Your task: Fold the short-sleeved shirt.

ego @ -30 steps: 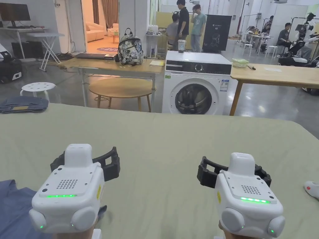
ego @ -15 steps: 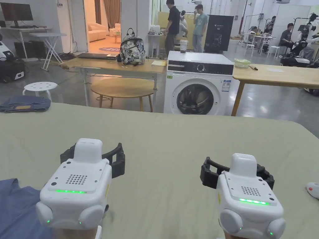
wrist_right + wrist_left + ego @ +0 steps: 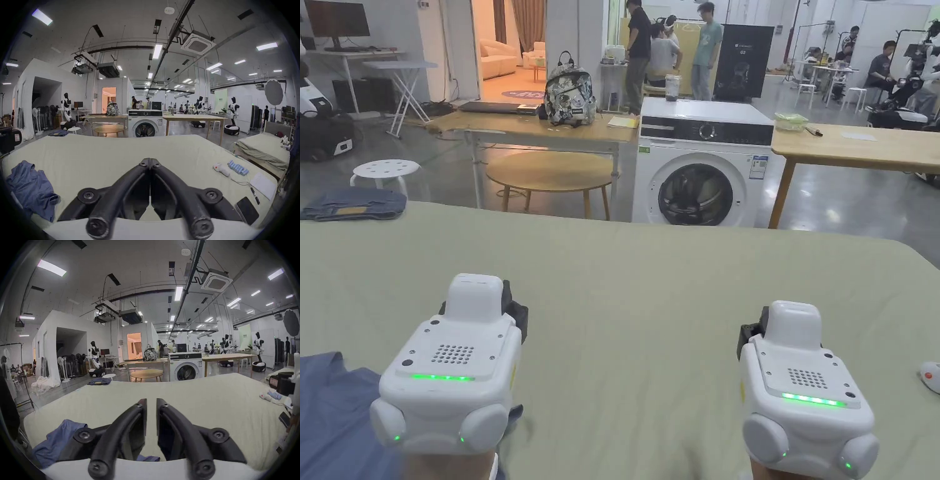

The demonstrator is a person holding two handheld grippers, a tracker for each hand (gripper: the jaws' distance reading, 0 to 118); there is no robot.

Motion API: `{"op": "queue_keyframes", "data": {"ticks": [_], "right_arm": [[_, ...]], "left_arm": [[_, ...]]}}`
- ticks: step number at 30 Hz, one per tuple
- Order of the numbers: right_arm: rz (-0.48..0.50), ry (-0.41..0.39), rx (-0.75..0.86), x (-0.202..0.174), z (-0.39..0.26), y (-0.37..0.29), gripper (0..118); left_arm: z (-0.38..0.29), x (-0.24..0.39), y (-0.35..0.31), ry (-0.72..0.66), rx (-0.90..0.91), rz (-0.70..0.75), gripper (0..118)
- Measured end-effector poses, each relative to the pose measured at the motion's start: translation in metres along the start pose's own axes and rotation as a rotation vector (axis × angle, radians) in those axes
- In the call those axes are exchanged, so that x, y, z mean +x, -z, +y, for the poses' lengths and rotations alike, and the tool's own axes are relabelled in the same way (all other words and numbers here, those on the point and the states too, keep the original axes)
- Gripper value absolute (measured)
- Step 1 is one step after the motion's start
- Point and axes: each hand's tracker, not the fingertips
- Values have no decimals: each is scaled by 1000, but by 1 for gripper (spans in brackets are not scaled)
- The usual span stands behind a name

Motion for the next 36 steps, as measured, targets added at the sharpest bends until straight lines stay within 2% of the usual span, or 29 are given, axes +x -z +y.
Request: {"op": "queue_keyframes", "data": {"ticks": [3, 16, 21, 28, 36], "right_arm": [[-11, -6, 8, 0, 0, -2, 0], [25, -43, 28, -21, 5, -10, 0], [73, -48, 6, -39, 3, -7, 0], [175, -76, -48, -79, -13, -2, 0], [285, -109, -111, -124, -32, 1, 0]], "left_arm": [[2, -2, -1, -7, -6, 0, 0], [0, -35, -6, -19, -40, 13, 0], [-9, -65, -11, -20, -85, 40, 0], [-33, -133, -24, -7, -220, 148, 0], [-66, -219, -35, -73, -459, 201, 0]]}}
